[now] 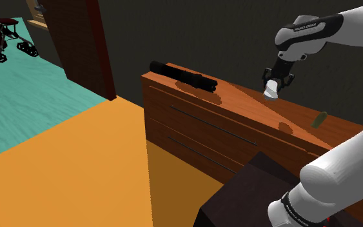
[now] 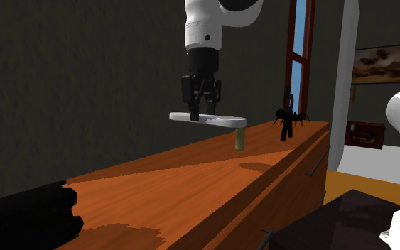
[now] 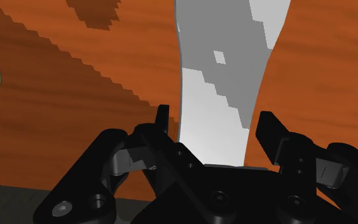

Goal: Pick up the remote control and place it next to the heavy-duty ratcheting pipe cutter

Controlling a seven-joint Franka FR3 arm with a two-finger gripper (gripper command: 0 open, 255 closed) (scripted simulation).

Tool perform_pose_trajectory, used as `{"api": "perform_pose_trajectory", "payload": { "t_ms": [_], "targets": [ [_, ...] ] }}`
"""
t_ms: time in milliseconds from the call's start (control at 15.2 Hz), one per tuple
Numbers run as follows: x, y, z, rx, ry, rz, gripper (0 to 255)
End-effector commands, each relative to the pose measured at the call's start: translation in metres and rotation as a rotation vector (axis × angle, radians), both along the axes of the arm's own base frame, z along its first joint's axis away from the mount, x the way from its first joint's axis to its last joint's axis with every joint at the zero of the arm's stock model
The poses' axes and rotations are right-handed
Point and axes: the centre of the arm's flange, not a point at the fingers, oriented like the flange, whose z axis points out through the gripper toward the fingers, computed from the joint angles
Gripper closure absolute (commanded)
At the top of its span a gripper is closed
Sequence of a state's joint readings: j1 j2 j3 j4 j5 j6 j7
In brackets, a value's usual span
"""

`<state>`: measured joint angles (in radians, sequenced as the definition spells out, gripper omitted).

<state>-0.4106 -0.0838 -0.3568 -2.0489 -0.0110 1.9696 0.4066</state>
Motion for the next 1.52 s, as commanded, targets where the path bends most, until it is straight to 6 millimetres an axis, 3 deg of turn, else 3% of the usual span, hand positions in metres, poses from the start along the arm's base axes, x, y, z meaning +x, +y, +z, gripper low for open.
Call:
{"api": "perform_pose_trajectory", "payload": {
  "t_ms": [0, 1452],
  "targets": [
    [-0.001, 0.0, 0.013, 0.0, 0.0, 0.0, 255],
    [-0.001, 0.0, 0.129, 0.0, 0.0, 0.0, 255]
  ]
}}
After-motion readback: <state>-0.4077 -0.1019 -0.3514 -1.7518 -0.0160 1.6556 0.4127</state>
